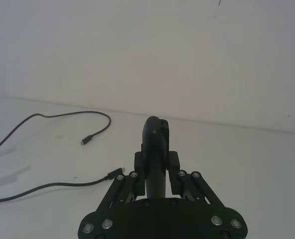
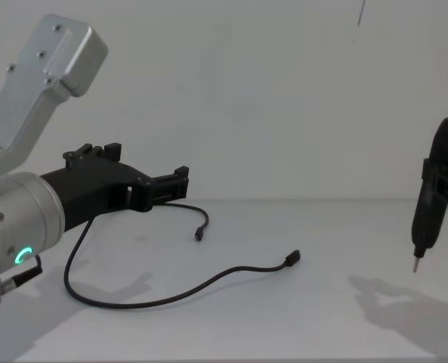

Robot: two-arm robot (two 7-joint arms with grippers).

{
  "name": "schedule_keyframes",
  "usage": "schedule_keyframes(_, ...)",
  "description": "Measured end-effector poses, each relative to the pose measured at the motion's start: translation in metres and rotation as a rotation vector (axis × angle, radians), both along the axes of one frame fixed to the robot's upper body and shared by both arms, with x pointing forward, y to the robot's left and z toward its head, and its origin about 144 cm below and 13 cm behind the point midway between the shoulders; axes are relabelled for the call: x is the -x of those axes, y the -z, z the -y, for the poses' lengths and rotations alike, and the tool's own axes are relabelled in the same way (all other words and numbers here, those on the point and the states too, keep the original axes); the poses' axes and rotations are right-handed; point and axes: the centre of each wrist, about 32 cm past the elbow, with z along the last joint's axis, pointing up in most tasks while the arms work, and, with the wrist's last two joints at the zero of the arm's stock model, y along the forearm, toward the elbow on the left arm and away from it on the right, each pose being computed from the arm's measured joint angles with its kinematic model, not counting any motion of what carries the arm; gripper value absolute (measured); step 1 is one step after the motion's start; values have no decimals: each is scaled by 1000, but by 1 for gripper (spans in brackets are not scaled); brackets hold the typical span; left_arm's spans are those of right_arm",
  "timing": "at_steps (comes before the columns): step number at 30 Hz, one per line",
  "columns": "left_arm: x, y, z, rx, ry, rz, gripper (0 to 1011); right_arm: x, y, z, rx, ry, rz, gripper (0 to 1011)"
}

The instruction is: Pick up the data cable with the one hand.

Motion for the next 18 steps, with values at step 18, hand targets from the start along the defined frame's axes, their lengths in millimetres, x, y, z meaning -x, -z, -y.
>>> schedule_keyframes(18,0,0,0,0,0,0,1002,0,0,0,0,0,0,269)
